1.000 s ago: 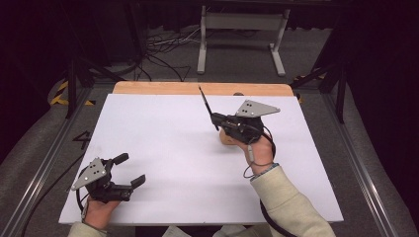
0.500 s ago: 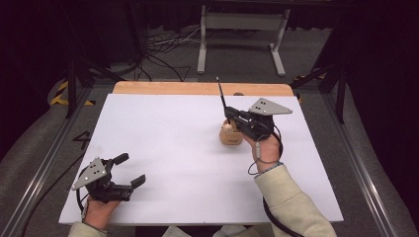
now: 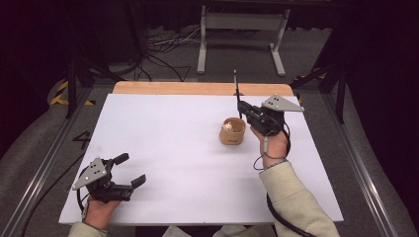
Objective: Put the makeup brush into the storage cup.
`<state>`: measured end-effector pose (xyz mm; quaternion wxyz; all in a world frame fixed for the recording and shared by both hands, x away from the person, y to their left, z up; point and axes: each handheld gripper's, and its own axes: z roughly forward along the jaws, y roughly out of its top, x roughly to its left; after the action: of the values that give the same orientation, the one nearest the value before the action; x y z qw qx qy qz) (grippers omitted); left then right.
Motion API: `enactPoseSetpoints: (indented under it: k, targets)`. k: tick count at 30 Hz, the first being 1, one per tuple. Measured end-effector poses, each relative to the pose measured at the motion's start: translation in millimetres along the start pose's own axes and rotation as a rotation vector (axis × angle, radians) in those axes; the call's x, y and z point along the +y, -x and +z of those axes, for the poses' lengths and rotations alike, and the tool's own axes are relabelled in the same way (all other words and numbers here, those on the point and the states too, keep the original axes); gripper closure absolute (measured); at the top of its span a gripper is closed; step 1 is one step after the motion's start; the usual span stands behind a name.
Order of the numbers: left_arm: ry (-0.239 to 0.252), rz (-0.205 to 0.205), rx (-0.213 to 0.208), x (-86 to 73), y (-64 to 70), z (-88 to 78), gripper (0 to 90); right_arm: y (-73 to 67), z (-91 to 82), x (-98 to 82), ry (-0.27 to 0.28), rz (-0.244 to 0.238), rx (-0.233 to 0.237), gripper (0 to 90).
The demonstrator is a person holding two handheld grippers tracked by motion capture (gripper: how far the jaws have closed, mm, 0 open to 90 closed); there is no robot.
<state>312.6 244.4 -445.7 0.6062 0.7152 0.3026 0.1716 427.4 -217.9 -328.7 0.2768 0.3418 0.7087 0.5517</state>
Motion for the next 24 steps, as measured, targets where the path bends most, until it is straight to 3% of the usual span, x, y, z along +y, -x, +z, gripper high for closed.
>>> enactPoseSetpoints:
  k: [3,11,24]
  targets:
    - [0.001,-0.004,0.001,-0.1,-0.1,-0.3,1.9,5.2,-0.6,-1.7,0.020,0.033,-0.007,83.9]
    - [0.002,-0.001,0.002,-0.2,-0.9,-0.2,1.9,14.8,3.2,-9.3,0.038,0.054,-0.032,83.9]
    - [0.003,-0.003,0.001,-0.4,-0.6,-0.4,1.9,20.0,19.1,-26.7,0.025,0.012,-0.054,83.9]
